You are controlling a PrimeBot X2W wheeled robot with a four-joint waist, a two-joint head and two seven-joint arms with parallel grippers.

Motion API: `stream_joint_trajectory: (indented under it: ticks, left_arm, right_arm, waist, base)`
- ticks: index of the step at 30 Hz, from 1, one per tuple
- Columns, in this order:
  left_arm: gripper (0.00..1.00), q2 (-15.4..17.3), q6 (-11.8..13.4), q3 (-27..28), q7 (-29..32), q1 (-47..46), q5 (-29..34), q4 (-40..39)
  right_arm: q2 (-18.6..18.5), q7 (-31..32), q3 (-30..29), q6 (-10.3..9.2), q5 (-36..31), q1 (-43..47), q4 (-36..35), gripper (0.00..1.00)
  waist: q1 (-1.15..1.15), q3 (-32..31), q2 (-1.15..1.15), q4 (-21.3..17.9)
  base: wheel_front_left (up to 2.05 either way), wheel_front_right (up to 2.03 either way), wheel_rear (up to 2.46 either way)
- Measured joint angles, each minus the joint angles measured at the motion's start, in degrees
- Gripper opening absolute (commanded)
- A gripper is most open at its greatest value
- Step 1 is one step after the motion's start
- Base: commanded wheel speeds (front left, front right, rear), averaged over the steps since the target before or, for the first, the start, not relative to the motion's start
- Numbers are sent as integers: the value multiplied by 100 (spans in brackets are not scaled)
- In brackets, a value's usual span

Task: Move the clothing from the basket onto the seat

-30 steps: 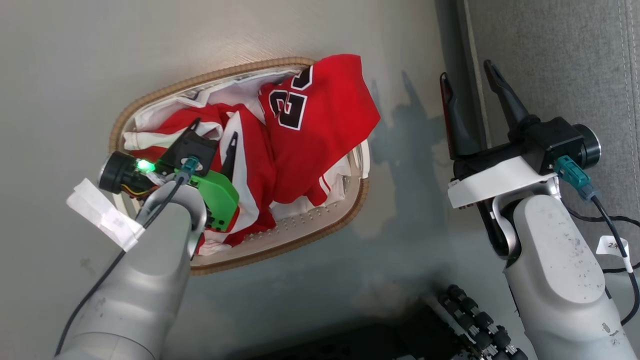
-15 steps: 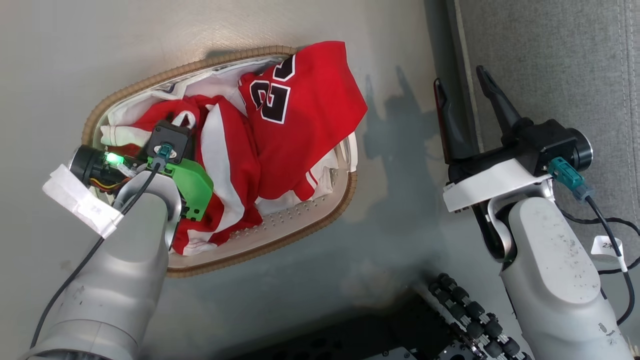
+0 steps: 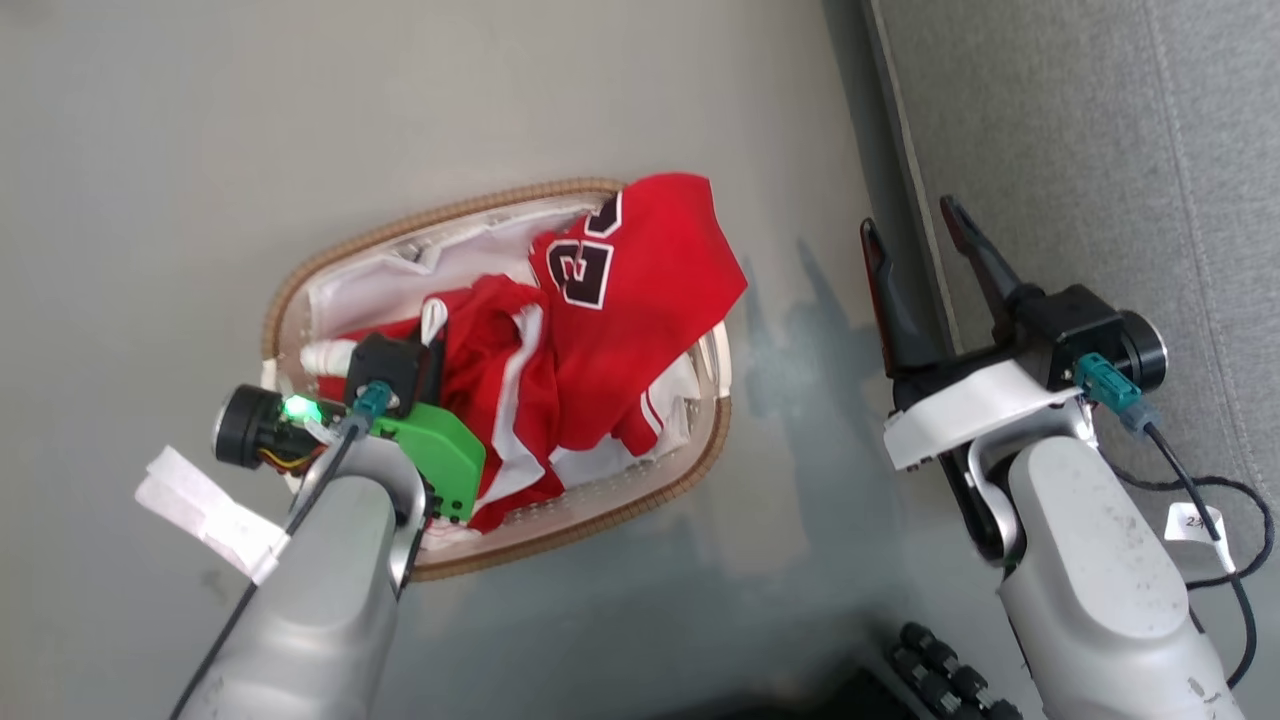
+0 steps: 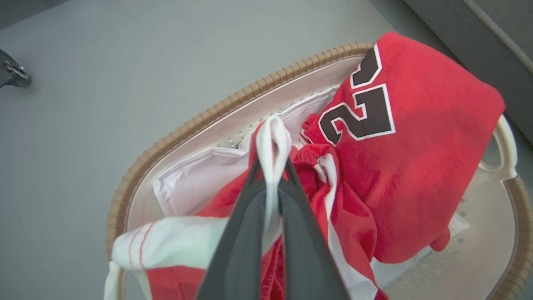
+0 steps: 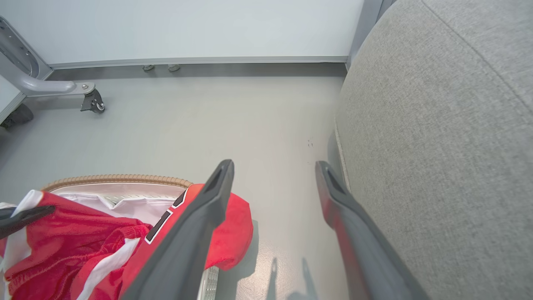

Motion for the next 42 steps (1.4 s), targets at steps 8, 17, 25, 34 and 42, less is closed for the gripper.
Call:
stream_joint_trajectory:
  ticks: [8,17,25,34,42]
  left_arm:
    - [0,-99,-79,81,1,804,-47,-767]
    - [0,-178,-177,149,0,1614,-51,-1655]
    - [0,-200,-255,229,0,1997,-101,-2306]
    - [0,-208,-374,-62,1,1986,-289,-2932]
    - [0,-212,-398,-431,0,1523,-576,-3410]
  right_arm:
    - [1,0,-97,0,-180,495,99,100]
    - [0,0,-118,0,-231,1127,216,100]
    - [-1,0,42,1,-248,1583,378,100]
    - [-1,0,142,1,-208,1896,434,100]
    - [-1,0,165,0,-208,2041,466,100]
  waist:
    - [0,-887,0,262]
    - [0,-1885,0,554]
    - [-1,-2731,0,729]
    - [-1,-3506,0,837]
    - [-1,-3838,0,902]
  base:
    - [0,0,0]
    - [0,0,0]
    - [0,0,0]
    - [0,0,0]
    - [0,0,0]
